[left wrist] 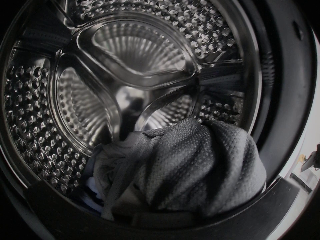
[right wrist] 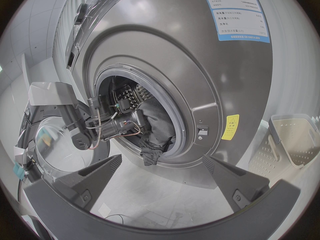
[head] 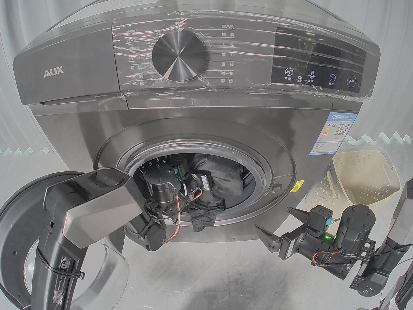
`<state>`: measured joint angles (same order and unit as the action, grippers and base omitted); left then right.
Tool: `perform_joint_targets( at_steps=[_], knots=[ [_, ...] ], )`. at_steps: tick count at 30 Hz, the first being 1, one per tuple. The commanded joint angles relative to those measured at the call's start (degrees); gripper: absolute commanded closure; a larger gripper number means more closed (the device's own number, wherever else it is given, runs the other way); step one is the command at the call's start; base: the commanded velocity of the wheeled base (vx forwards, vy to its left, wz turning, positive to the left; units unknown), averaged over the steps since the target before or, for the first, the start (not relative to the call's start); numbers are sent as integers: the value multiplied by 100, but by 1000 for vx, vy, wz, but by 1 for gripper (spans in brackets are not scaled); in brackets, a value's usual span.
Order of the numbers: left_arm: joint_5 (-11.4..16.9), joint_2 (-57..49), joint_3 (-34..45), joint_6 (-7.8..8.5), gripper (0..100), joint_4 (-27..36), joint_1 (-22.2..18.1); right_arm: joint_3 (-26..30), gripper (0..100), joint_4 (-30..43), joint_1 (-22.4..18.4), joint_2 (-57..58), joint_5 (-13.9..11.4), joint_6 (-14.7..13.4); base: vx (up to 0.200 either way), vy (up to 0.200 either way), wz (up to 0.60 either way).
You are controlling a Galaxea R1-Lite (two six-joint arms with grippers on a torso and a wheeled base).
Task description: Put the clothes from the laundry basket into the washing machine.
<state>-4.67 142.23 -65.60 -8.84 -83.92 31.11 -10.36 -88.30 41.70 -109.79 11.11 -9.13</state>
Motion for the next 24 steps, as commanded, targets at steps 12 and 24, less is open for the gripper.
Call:
perform_joint_targets(
  at_steps=[12,24],
  knots=[
    [-113,613,-1930,22,100,1528,-202,-10,0,-3,13,-43,-3,-1,0,0,0],
    [-614,1167,-3310,22,100,1835,-334,-1,0,-3,13,-43,-21,-19,0,0,0]
  ],
)
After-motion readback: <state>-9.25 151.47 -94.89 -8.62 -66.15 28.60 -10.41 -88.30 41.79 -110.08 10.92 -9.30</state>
